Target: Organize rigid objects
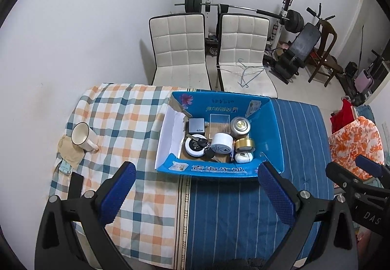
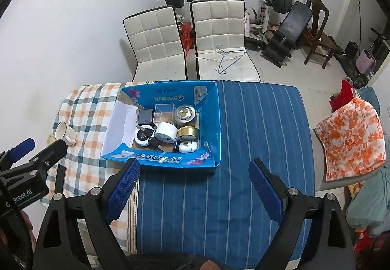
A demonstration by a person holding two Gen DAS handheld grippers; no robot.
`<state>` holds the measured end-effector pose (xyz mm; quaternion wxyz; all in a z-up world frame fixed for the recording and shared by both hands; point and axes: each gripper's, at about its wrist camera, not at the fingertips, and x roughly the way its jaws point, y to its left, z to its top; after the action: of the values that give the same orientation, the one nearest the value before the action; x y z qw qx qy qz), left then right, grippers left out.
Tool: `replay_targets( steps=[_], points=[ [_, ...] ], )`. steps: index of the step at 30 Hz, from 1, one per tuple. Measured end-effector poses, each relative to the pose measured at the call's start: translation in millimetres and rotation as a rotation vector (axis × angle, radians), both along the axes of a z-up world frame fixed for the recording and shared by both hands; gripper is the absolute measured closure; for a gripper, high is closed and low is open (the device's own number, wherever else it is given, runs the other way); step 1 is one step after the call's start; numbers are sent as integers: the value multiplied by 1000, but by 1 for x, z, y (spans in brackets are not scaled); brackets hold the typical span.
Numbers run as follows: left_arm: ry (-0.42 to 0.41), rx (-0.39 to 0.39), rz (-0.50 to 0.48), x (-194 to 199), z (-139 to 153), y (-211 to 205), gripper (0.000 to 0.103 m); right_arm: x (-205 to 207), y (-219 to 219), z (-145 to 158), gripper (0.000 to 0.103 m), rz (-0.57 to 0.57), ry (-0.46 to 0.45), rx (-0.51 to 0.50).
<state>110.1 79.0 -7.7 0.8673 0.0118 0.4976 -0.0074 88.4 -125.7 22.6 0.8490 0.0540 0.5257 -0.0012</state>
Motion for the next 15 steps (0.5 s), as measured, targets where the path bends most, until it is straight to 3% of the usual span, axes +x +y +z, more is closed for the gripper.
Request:
replay_targets(
  steps=[15],
  points=[
    [5,-7,3,-1,-3,1,1,6,6,-2,10,6,-7,-24]
  ],
)
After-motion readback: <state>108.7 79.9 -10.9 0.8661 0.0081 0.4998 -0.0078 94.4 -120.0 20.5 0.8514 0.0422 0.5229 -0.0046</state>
